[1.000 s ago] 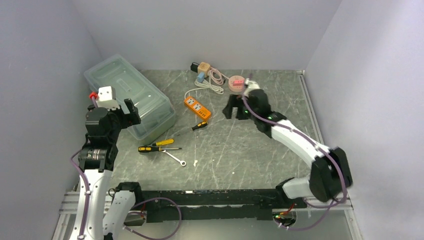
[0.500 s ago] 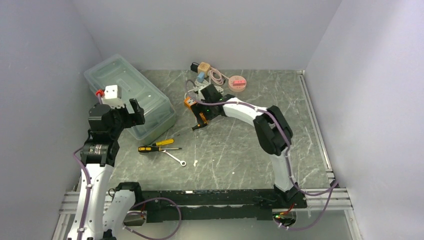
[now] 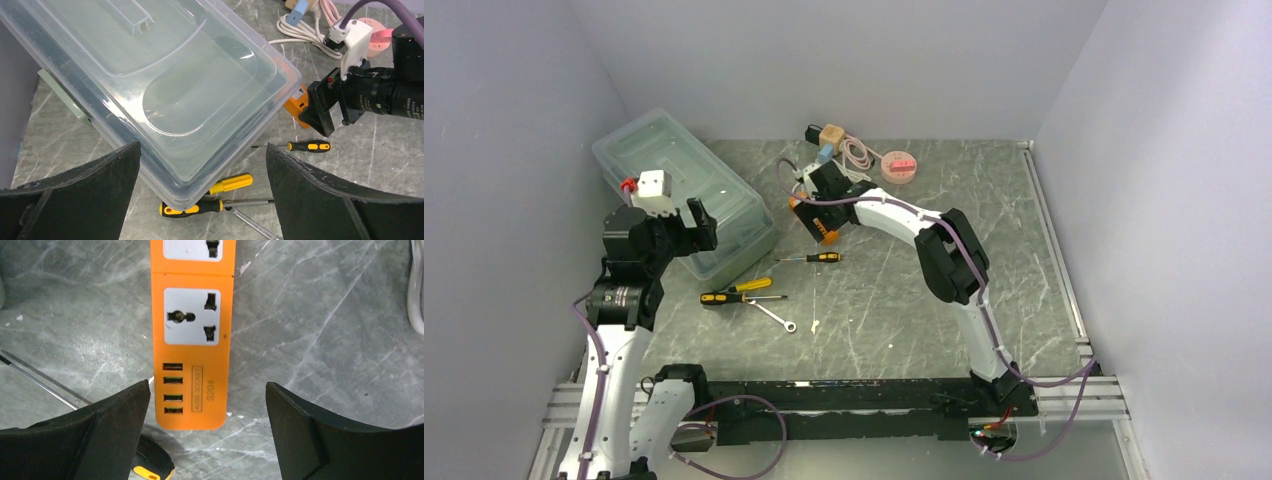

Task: Pull the plug off the socket
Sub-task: Move the socket to the center of the board.

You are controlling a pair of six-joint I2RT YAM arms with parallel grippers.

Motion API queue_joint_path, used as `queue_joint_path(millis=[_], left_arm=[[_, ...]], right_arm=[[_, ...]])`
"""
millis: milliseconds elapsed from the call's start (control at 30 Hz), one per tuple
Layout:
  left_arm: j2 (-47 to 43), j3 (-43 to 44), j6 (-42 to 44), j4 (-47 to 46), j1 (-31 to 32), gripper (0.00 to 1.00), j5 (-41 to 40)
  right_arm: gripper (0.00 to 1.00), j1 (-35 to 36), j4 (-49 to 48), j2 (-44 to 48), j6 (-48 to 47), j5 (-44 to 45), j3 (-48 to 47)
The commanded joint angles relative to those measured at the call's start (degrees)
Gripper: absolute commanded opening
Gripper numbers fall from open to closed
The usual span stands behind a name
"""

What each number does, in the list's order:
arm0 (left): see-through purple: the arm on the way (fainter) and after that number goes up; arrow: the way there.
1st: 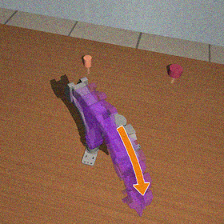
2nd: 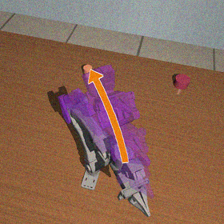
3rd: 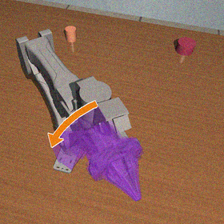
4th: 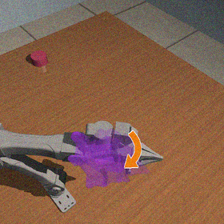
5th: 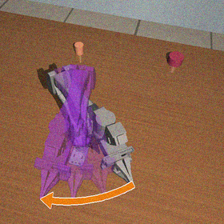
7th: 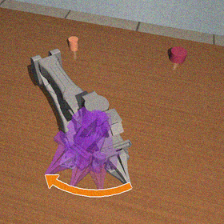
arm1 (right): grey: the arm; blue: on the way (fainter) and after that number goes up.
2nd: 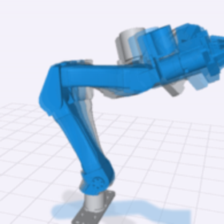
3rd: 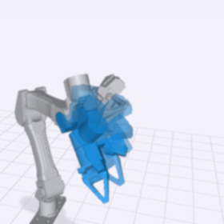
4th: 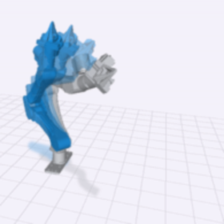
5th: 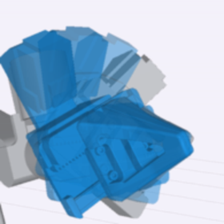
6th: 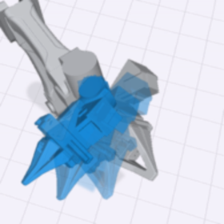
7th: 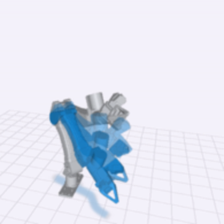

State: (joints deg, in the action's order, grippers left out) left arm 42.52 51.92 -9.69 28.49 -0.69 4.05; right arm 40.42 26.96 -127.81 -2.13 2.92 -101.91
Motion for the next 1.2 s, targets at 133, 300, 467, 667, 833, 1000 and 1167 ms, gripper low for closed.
queue_joint_path(millis=[133, 300, 467, 667, 833, 1000, 1167], left_arm=[[0.5, 0.11, 0.8, -1.66, 0.16, 0.99, 2.26], [0.84, 0.2, 0.69, -1.6, 0.16, 0.99, 2.67], [1.22, 0.2, 0.47, -1.55, 0.24, 0.99, 2.8], [1.62, 0.2, 0.28, -1.26, 0.34, 0.99, 1.66], [1.71, 0.2, 0.17, -1.24, 0.34, 0.99, 1.46], [2.05, 0.24, -0.23, -1.01, 0.34, 0.99, -0.38], [2.13, 0.34, -0.28, -0.89, 0.34, 0.99, -0.05]], right_arm=[[0.8, -0.08, -0.8, -2.11, -3.05, -2.65, -3.49], [0.74, -0.08, -0.26, -3.23, -2.48, -1.75, -4.78], [0.46, -0.81, -3.24, -0.24, 0.82, 3.96, -0.42], [0.07, -4.27, -4.8, 8.76, 7.17, 9.43, 9.31], [0.0, -8.33, -3.96, 18.43, 11.85, 11.39, 20.38], [0.0, -9.85, -2.64, 30.0, 15.59, 10.91, 32.46], [0.0, -9.48, 2.65, 39.93, 22.02, 12.07, 41.8]])
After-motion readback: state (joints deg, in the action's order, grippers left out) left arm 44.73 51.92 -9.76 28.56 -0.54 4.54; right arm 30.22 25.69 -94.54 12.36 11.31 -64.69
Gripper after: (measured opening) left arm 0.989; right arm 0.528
